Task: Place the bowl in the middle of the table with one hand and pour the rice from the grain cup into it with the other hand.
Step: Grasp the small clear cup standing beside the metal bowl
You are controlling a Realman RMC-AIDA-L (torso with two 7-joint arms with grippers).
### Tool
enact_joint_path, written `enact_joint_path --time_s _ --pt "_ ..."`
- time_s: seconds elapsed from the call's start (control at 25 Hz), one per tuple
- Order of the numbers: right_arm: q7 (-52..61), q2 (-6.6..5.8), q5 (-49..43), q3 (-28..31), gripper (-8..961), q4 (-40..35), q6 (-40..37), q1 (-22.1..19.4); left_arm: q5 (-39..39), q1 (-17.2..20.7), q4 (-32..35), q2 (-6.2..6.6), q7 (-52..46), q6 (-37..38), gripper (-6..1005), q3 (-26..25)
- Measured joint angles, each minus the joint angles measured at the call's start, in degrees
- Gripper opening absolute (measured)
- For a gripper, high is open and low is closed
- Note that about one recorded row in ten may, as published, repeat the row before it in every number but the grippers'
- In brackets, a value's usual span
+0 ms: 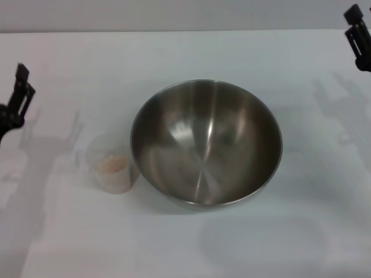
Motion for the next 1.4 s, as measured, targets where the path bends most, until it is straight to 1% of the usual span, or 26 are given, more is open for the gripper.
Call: enact_joint_path --time_s 0.04,0.16,0.2,0.28,0.36,0.4,0.44,0.64,0.68,0.8,1.08,1.2,1.4 --pt "0.0 0.0 0.0 0.0 560 0.0 0.0 0.0 -0.02 0.36 0.06 0.0 0.23 0.01 823 0.34" --pt "-1.97 -0.13 0.01 2.93 560 0.18 2.83 0.08 -0.02 1.98 0.24 -0.09 1.64 0.0 822 1.63" --pt "-2.6 -0.22 0.02 3.8 560 0.15 3.83 0.22 -0.02 1.98 0.24 -0.09 1.64 0.0 822 1.63" --pt "-3.2 -0.44 0.02 4.59 561 0.21 5.27 0.54 -0.03 4.13 0.27 -0.08 2.01 -0.1 822 4.08" --pt "-3.66 -0.68 0.02 4.94 562 0.35 6.76 0.97 -0.03 4.13 0.27 -0.08 2.01 -0.1 821 4.08" --pt "-4.04 -0.92 0.0 5.05 562 0.39 8.18 1.49 -0.03 4.81 0.25 -0.01 1.89 -0.06 821 4.89" --pt "-4.04 -0.92 0.0 5.05 562 0.39 8.18 1.49 -0.04 6.74 0.02 0.07 1.72 0.43 821 6.92" --pt "-4.46 -1.23 0.01 5.11 560 0.46 9.19 2.07 -0.03 9.43 0.19 0.0 1.78 2.27 819 11.42" --pt "-4.66 -1.3 0.01 5.14 560 0.47 9.3 2.19 -0.03 9.43 0.19 0.0 1.78 2.27 819 11.42" --pt "-5.81 -1.62 0.05 5.46 560 0.49 10.23 2.85 -0.19 10.13 0.96 0.04 1.93 1.71 818 14.63" --pt "-5.89 -1.79 0.05 5.66 560 0.45 10.63 3.34 -0.08 10.5 1.56 0.03 1.78 -0.19 816 17.28" --pt "-5.91 -1.8 0.05 6.33 561 0.49 10.66 3.37 -0.08 10.19 1.52 0.0 1.77 -1.28 816 18.76" --pt "-5.93 -1.72 0.05 6.49 561 0.52 10.42 3.01 -0.19 8.94 1.31 -0.05 2.25 -5.11 814 18.96"
